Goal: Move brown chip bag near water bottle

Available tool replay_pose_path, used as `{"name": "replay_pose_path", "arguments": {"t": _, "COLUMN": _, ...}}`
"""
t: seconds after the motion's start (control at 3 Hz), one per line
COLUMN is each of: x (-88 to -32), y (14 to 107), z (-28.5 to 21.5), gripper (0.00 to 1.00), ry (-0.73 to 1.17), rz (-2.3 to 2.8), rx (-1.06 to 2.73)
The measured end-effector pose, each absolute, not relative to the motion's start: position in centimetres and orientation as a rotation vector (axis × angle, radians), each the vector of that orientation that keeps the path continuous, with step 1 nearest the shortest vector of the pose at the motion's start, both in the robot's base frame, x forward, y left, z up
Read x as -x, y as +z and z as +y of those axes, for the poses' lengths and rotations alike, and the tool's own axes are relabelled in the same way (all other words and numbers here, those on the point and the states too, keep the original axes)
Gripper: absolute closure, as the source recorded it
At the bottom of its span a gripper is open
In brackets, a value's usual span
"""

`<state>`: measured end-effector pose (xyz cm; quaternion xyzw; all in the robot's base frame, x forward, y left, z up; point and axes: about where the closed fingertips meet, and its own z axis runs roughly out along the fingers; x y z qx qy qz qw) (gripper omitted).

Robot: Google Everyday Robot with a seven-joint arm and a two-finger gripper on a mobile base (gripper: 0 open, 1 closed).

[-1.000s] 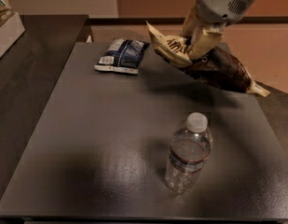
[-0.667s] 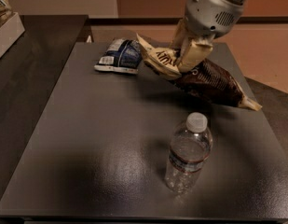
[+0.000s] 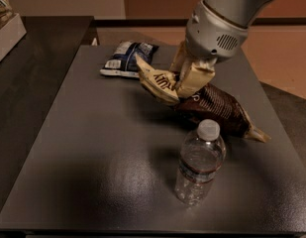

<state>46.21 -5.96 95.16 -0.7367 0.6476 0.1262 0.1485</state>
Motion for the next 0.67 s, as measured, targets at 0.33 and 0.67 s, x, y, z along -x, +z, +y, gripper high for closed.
{"name": "replay_pose_path", "arguments": {"t": 0.33, "x": -44.86, "y": 94.36, "z": -5.09, "gripper": 0.82, "ry": 0.407, "rz": 1.838, "rx": 2.08}}
{"name": "replay_pose_path", "arguments": {"t": 0.67, "x": -44.62, "y": 93.48, "z": -4.57, "gripper": 0.59, "ry": 0.45, "rz": 1.808, "rx": 2.049}}
